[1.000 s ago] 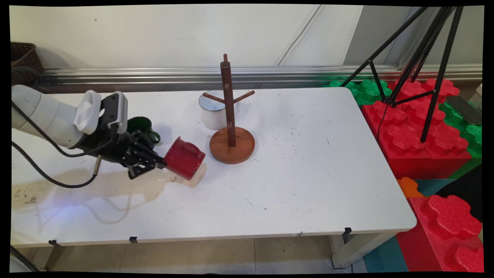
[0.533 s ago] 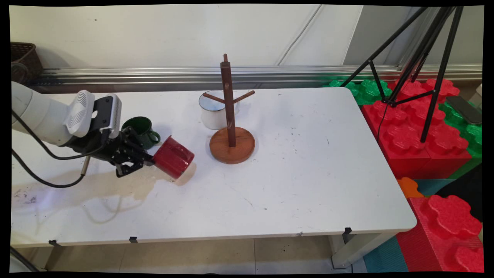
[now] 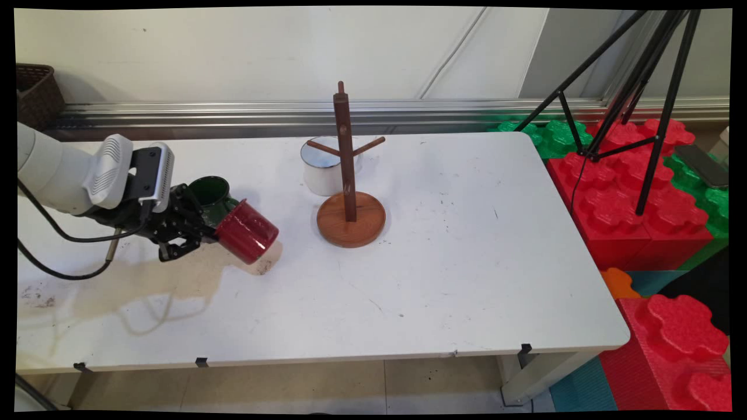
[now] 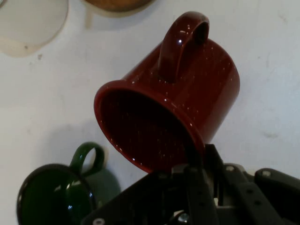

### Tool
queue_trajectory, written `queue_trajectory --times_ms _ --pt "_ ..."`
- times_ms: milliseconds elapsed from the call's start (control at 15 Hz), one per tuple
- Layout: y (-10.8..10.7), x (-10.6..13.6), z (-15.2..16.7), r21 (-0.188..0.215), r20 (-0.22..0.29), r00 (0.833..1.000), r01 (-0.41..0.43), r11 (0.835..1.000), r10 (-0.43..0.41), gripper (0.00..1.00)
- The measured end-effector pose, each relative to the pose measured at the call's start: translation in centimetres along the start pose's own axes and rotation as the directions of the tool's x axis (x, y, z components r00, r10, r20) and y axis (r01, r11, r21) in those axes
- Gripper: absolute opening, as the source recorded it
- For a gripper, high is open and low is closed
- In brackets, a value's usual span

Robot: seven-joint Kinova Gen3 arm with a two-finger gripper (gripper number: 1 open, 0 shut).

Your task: Place the picked object on the table

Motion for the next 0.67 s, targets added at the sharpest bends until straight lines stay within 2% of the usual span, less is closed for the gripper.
queue_trajectory --times_ms 333,667 --pt "-0.08 -0.40 -0.34 0.033 0.037 0.997 -0.062 0.998 0.061 0.00" --pt "0.23 -0.68 0.16 0.048 0.052 0.992 -0.117 0.992 0.114 0.00"
